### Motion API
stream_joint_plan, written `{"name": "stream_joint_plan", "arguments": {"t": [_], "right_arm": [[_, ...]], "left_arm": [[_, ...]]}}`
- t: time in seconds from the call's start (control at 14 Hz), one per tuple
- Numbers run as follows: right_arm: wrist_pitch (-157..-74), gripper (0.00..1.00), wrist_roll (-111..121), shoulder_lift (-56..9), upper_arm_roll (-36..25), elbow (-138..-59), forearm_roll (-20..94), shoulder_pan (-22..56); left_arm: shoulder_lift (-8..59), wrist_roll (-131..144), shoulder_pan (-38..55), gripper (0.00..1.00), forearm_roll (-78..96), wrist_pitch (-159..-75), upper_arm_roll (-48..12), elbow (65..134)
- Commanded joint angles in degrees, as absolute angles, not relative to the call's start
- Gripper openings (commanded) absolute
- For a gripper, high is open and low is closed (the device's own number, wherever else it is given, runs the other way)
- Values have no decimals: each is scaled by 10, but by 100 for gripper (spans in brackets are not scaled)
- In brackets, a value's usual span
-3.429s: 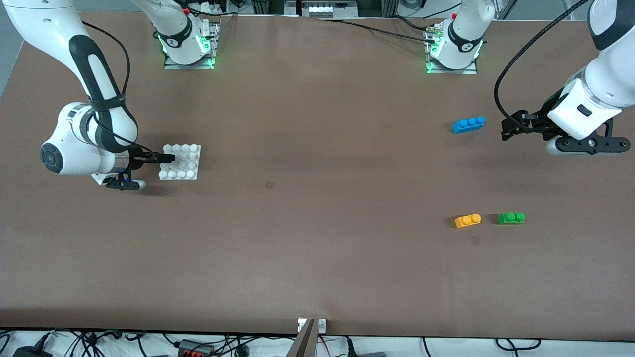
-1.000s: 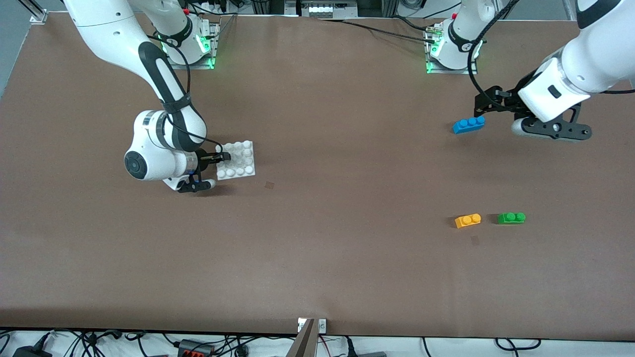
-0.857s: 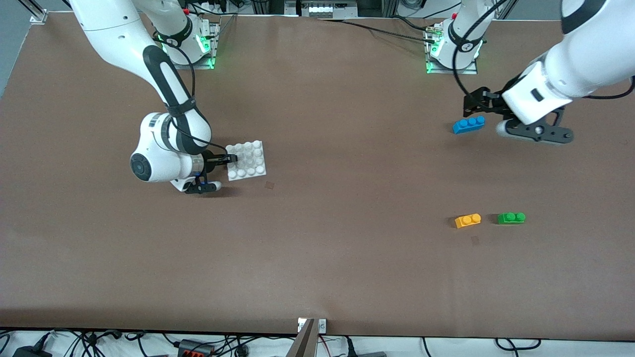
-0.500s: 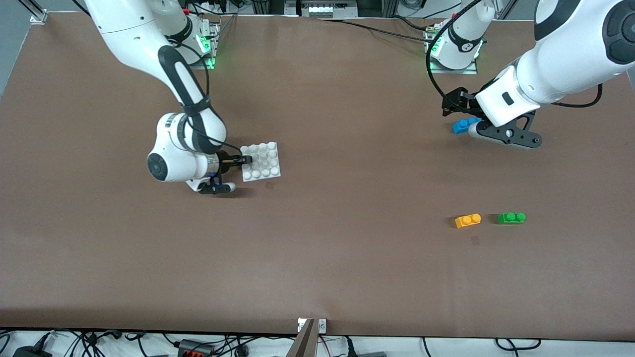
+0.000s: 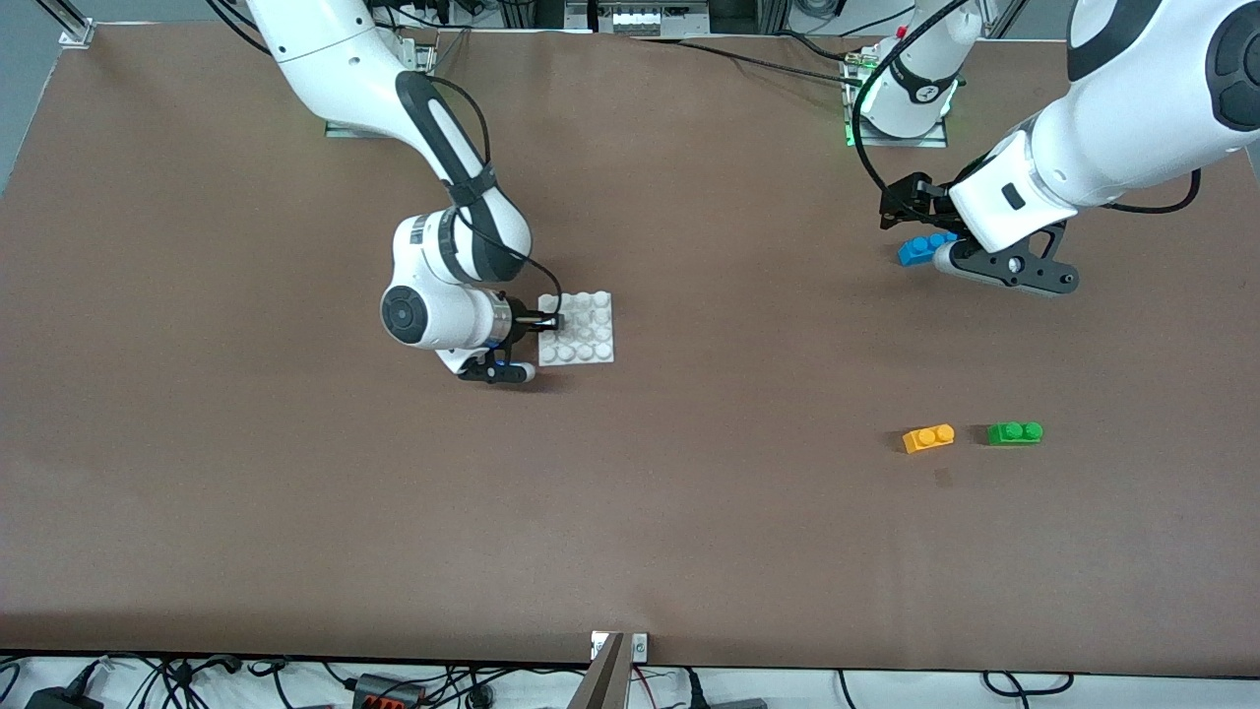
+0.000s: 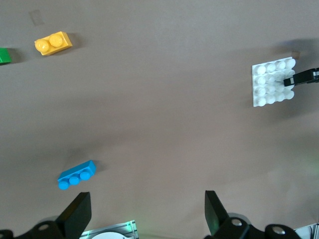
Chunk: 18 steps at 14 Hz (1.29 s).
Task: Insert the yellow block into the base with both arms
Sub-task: 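Move the plate with the right gripper while the left gripper nears the yellow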
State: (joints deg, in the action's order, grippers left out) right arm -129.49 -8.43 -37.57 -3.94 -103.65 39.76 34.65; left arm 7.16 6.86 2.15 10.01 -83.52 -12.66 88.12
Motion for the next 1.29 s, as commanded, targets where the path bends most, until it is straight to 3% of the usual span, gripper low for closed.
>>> {"name": "stream_joint_plan", "arguments": {"t": [0.0,0.5,0.71,0.79,0.93,1.0,1.14,1.21], "right_arm": [[-1325,38,-104,-443,-43,-981,445,391],[-1360,35,-120,-481,-43,-923,524,432],[-1381,36,-128,-481,-42,-918,529,441],[-1381,40,-127,-478,-43,-917,529,441],[-1382,66,-126,-473,-46,-913,526,443],[-1383,74,-127,-466,-51,-912,523,445],[-1381,85,-124,-438,-59,-916,519,445],[-1377,86,-123,-421,-63,-925,519,445]], "left_arm": [[90,56,12,100,105,-815,-121,874],[163,-14,-24,100,98,-838,-118,867],[213,-7,-39,100,25,-887,-114,874],[232,-10,-55,100,25,-921,-115,875],[248,-6,-60,100,28,-970,-121,880],[247,-6,-62,100,29,-995,-121,896],[239,-6,-68,100,29,-1055,-121,950],[229,-6,-82,100,29,-1078,-122,974]]}}
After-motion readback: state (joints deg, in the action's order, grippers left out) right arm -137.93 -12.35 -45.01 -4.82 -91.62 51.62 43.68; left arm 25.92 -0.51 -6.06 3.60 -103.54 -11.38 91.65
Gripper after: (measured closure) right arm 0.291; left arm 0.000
